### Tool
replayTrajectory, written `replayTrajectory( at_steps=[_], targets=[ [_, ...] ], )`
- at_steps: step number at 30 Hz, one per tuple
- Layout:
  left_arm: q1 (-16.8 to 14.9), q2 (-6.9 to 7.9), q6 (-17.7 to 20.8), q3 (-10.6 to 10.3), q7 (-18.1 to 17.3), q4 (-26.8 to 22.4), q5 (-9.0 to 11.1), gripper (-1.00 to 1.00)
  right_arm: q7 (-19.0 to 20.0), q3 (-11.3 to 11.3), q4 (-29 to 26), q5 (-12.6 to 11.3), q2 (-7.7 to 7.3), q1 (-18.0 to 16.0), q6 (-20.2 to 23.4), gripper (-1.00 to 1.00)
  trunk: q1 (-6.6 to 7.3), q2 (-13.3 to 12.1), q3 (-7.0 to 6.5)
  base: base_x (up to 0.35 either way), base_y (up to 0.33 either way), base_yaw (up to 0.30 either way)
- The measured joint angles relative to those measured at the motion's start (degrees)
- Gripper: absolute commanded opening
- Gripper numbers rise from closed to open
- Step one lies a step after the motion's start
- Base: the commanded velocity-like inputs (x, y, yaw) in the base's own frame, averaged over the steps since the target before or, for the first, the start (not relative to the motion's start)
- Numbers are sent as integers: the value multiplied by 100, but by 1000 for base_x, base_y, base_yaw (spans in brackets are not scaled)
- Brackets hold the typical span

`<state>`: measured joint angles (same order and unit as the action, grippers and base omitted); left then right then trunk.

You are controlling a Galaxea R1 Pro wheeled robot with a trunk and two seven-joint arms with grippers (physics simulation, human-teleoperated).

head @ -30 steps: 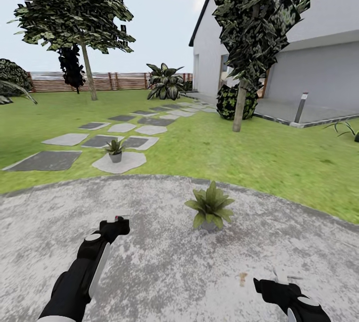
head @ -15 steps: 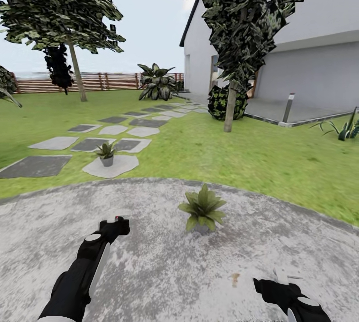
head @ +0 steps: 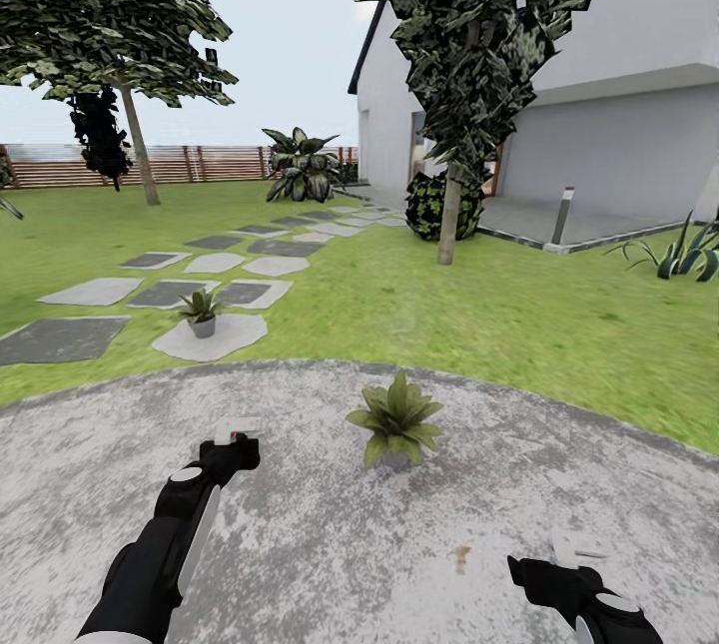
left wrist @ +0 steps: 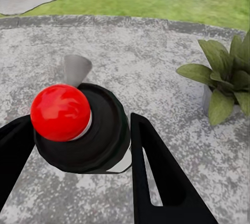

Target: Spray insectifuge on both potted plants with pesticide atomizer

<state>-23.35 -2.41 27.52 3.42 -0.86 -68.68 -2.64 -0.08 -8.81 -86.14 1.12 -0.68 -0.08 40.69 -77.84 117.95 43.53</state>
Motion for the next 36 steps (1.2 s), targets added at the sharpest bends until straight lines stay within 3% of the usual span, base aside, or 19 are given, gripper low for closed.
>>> replayTrajectory(
  at_steps=[16, 36],
  targets=[
    [0, 0, 3, 0, 0, 3, 6, -100, 0, 0, 0, 0, 0, 0, 0, 100, 3, 0, -1, 279, 96, -9],
    [0, 1, 2, 0, 0, 3, 8, -100, 0, 0, 0, 2, 2, 0, 0, 100, 3, 0, -106, 309, 1, -132]
  ],
)
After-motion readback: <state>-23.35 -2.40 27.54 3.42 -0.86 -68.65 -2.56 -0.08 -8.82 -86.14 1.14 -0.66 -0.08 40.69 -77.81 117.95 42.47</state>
